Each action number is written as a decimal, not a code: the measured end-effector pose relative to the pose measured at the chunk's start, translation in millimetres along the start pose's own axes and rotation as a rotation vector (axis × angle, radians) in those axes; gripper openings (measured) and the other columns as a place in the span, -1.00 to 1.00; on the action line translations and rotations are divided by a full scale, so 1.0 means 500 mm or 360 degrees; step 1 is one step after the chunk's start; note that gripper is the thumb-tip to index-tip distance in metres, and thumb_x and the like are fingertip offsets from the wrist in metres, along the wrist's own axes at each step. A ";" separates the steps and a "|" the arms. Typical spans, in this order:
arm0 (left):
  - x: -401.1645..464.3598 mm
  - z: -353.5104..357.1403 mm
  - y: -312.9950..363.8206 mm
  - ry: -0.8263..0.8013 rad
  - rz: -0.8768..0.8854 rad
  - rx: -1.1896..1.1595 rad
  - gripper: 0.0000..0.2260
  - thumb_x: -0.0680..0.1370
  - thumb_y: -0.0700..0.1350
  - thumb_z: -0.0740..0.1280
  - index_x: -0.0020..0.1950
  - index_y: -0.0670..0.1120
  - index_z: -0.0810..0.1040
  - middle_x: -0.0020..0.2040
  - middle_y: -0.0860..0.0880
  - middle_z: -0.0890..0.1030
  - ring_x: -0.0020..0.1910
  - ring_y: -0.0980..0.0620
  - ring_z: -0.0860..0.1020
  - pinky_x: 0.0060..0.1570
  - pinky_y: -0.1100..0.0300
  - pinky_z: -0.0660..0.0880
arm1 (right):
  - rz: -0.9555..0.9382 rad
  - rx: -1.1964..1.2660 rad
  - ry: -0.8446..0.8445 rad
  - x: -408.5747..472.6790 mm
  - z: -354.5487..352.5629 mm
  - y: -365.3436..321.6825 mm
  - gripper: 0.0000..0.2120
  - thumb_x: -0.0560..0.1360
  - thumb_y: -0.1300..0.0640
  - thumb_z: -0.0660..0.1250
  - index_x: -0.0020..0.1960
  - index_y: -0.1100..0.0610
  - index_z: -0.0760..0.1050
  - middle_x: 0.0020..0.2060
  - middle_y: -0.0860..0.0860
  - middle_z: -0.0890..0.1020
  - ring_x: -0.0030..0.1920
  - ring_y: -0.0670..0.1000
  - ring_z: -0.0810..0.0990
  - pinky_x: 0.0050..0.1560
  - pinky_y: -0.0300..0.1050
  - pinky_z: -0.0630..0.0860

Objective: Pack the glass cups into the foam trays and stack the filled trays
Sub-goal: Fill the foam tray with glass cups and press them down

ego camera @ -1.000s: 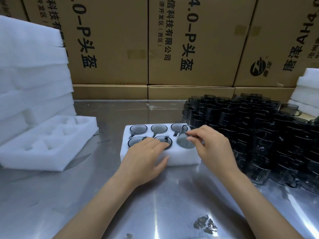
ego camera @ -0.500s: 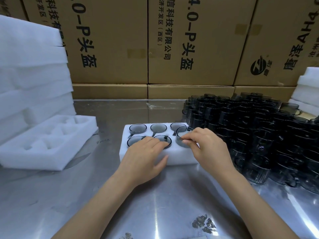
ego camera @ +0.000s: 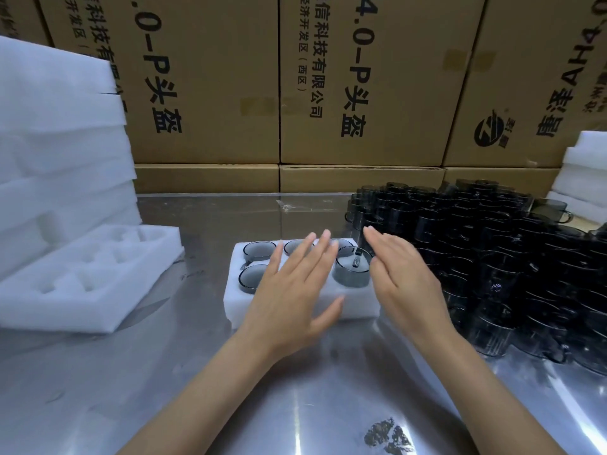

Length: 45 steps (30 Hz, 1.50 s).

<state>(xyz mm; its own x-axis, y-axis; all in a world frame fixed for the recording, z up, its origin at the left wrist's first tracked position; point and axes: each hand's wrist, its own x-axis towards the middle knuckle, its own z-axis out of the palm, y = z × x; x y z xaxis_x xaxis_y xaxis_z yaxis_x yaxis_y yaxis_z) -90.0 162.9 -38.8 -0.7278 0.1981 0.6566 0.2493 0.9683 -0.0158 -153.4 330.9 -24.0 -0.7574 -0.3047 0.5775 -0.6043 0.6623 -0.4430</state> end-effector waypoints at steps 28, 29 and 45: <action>-0.076 0.015 -0.043 -0.0035 -0.0237 0.0375 -0.43 0.37 0.12 0.48 0.34 -0.02 0.50 0.29 -0.09 0.53 0.25 -0.23 0.50 0.26 -0.24 0.31 | -0.0316 -0.0254 -0.0396 -0.049 0.085 0.006 -0.38 0.52 -0.03 0.26 0.52 0.03 0.14 0.49 -0.04 0.15 0.48 0.03 0.05 0.49 -0.07 0.04; -0.075 0.015 -0.058 -0.0053 -0.0250 0.0417 -0.42 0.33 0.10 0.52 0.31 -0.02 0.53 0.23 -0.09 0.57 0.20 -0.23 0.53 0.20 -0.28 0.36 | -0.0328 -0.0267 -0.0379 -0.043 0.094 0.003 -0.39 0.53 -0.02 0.26 0.51 0.04 0.15 0.48 -0.03 0.19 0.47 0.03 0.08 0.47 -0.07 0.08; 0.110 0.199 -0.359 -0.0088 -0.0618 0.0141 -0.54 0.56 0.12 0.23 0.45 0.14 0.25 0.42 0.11 0.25 0.46 0.09 0.08 0.37 0.02 -0.26 | -0.0066 -0.0406 -0.0057 0.254 0.344 -0.013 -0.47 0.50 -0.01 0.31 0.43 -0.07 0.25 0.37 -0.01 0.27 0.31 0.05 0.24 0.22 -0.07 0.27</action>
<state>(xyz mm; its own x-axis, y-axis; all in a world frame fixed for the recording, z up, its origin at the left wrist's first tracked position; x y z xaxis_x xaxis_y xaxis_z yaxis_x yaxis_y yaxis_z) -238.6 15.1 -75.0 -0.7908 -0.1798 0.5850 -0.1053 0.9816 0.1593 -288.2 169.9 -65.8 -0.7444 -0.3564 0.5648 -0.5564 0.7986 -0.2294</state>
